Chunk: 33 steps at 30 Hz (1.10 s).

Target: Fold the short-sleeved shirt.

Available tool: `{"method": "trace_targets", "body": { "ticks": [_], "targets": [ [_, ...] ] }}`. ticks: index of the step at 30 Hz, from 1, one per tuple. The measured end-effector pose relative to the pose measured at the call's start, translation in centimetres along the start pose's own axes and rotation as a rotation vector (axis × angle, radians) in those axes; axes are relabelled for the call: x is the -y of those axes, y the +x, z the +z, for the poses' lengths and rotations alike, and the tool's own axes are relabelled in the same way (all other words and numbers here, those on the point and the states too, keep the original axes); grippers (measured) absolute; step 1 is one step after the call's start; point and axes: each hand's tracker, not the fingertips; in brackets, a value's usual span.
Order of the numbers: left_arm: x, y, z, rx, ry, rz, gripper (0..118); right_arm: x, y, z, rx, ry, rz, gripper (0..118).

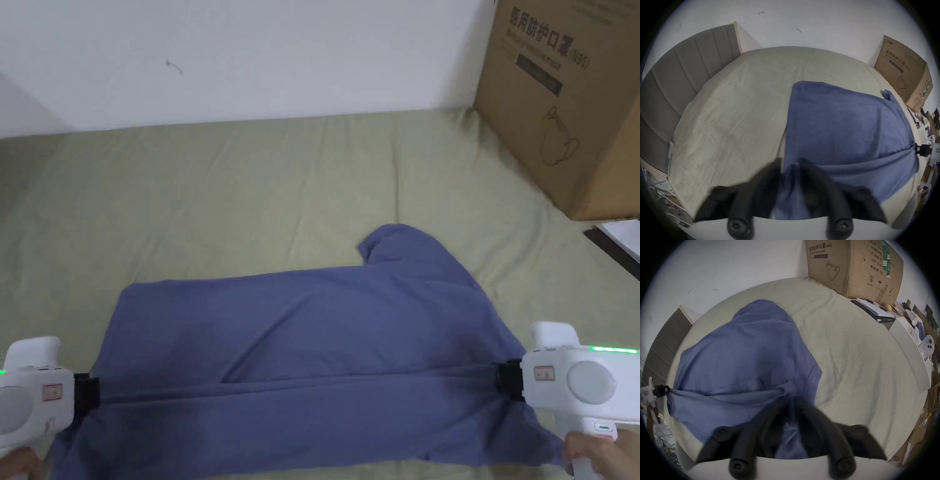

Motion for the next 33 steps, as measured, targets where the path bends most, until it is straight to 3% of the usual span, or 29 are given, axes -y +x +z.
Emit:
{"method": "trace_targets", "body": {
  "ticks": [1, 2, 3, 5, 7, 8, 11, 12, 13, 18, 19, 20, 22, 23, 24, 28, 30, 31, 32, 33],
  "targets": [
    [0.0, -0.2, -0.1, -0.002, -0.014, -0.006, 69, 0.3, 0.0, 0.2, 0.009, -0.008, 0.018, 55],
    [0.1, -0.5, 0.3, 0.005, -0.019, 0.002, 90, 0.6, 0.1, 0.6, 0.007, -0.010, 0.021, 76],
    [0.3, -1.0, 1.0, 0.037, 0.000, 0.028, 97, 0.9, 0.0, 1.8, 0.000, -0.002, 0.024, 85],
    [1.1, -2.3, 1.8, 0.074, 0.030, 0.067, 97, 1.3, 0.2, 3.8, 0.004, 0.029, 0.028, 83],
    [1.9, -3.2, 3.6, 0.072, 0.039, 0.091, 95, 2.0, 1.1, 5.5, 0.013, 0.073, 0.020, 79],
    [3.1, -3.1, 6.0, 0.086, 0.049, 0.105, 90, 2.6, 1.3, 6.7, -0.010, 0.105, 0.016, 68],
    [5.8, -4.0, 8.7, 0.125, 0.058, 0.142, 34, 4.5, 1.2, 9.6, -0.029, 0.147, 0.017, 4],
    [7.0, -4.1, 9.5, 0.130, 0.053, 0.151, 11, 5.3, 1.0, 10.2, -0.021, 0.150, 0.017, 0],
    [8.2, -4.1, 10.0, 0.131, 0.047, 0.158, 1, 6.0, 1.0, 10.7, -0.023, 0.156, 0.009, 0],
    [12.2, -4.2, 10.1, 0.162, -0.017, 0.159, 0, 9.2, 0.6, 11.6, -0.073, 0.120, -0.037, 0],
    [12.3, -4.1, 9.7, 0.146, -0.021, 0.165, 7, 9.6, 0.2, 11.4, -0.073, 0.111, -0.036, 0],
    [12.0, -4.1, 9.4, 0.134, -0.023, 0.176, 24, 9.9, 0.1, 11.3, -0.068, 0.097, -0.041, 0],
    [11.6, -4.2, 8.7, 0.160, -0.032, 0.203, 70, 10.2, 0.1, 11.2, -0.079, 0.086, -0.058, 0],
    [11.4, -4.1, 8.2, 0.181, -0.031, 0.226, 81, 10.4, 0.6, 10.6, -0.080, 0.080, -0.069, 0],
    [11.2, -3.5, 7.5, 0.189, -0.034, 0.235, 84, 10.4, 0.7, 10.5, -0.077, 0.076, -0.077, 0],
    [10.6, -2.4, 3.9, 0.124, -0.090, 0.172, 86, 10.6, 0.9, 10.4, -0.081, 0.074, -0.089, 0],
    [10.8, -1.7, 2.6, 0.049, -0.132, 0.152, 66, 10.6, 1.1, 10.2, -0.070, 0.073, -0.102, 0],
    [10.9, -1.7, 3.2, 0.078, -0.101, 0.148, 65, 10.5, 1.0, 10.1, -0.065, 0.070, -0.108, 3],
    [10.9, -1.8, 3.3, 0.082, -0.083, 0.130, 58, 10.4, 1.2, 9.9, -0.058, 0.058, -0.118, 18],
    [10.7, -2.0, 3.7, 0.091, -0.080, 0.127, 35, 10.1, 1.4, 9.5, -0.054, 0.037, -0.130, 55]
  ]
}}
